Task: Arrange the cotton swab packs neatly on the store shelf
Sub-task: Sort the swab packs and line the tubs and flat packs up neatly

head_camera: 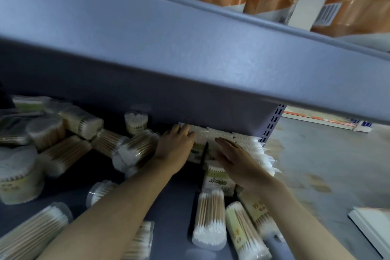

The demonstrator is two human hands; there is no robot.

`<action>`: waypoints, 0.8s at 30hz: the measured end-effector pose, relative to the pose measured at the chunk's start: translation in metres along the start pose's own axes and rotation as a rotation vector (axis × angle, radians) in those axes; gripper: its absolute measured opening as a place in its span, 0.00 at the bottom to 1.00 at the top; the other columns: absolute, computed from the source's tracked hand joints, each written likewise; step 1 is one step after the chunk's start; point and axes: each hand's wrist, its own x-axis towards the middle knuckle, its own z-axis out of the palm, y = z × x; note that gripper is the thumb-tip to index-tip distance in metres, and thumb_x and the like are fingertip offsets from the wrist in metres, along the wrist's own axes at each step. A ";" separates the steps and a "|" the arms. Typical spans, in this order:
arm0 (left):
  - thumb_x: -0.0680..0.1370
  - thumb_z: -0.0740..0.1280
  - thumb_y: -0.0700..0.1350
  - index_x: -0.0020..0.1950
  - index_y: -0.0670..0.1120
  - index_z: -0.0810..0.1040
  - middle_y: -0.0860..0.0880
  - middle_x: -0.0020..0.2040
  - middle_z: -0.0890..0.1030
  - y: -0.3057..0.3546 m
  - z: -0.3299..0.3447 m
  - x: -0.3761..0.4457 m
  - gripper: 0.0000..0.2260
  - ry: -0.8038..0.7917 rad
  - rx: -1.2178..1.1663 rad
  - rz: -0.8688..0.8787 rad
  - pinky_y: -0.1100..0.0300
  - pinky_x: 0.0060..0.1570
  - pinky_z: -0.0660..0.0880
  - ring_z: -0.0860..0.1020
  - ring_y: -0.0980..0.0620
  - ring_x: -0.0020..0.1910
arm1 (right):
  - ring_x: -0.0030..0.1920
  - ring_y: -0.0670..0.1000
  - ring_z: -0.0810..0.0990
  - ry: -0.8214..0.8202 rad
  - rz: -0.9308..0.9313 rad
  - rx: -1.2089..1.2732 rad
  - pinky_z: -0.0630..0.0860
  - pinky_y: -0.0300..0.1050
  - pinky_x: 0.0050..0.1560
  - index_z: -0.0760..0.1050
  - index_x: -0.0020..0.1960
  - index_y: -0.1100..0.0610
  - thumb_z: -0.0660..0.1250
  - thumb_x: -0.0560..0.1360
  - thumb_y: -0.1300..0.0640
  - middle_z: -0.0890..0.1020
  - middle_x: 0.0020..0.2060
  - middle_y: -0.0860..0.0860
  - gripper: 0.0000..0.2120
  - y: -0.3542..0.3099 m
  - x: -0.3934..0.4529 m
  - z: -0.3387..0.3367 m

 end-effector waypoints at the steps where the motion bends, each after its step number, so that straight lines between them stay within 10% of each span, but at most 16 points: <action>1: 0.77 0.60 0.38 0.70 0.46 0.65 0.47 0.68 0.64 0.001 -0.001 0.001 0.21 0.006 0.001 0.001 0.55 0.56 0.69 0.63 0.45 0.65 | 0.73 0.48 0.57 0.007 0.007 -0.003 0.50 0.34 0.65 0.55 0.74 0.56 0.51 0.82 0.53 0.60 0.74 0.50 0.22 0.002 -0.001 -0.001; 10: 0.75 0.59 0.52 0.62 0.45 0.77 0.46 0.57 0.77 0.003 -0.012 -0.010 0.20 0.286 -0.290 0.102 0.49 0.48 0.74 0.76 0.41 0.53 | 0.67 0.55 0.68 0.330 0.197 0.056 0.63 0.45 0.65 0.67 0.69 0.59 0.55 0.80 0.59 0.71 0.67 0.55 0.18 0.049 -0.010 -0.007; 16: 0.76 0.54 0.65 0.76 0.56 0.53 0.57 0.76 0.52 0.011 -0.014 -0.015 0.31 -0.123 -0.225 0.376 0.55 0.71 0.45 0.43 0.53 0.75 | 0.66 0.58 0.68 0.260 0.366 0.077 0.63 0.48 0.64 0.67 0.69 0.62 0.54 0.81 0.56 0.71 0.66 0.59 0.19 0.067 -0.012 0.004; 24: 0.80 0.55 0.57 0.76 0.57 0.44 0.59 0.76 0.43 0.029 -0.001 -0.010 0.28 -0.209 -0.227 0.377 0.56 0.70 0.34 0.36 0.52 0.74 | 0.60 0.61 0.70 0.213 0.361 0.062 0.67 0.50 0.57 0.68 0.67 0.59 0.57 0.79 0.57 0.72 0.60 0.59 0.17 0.068 -0.013 0.014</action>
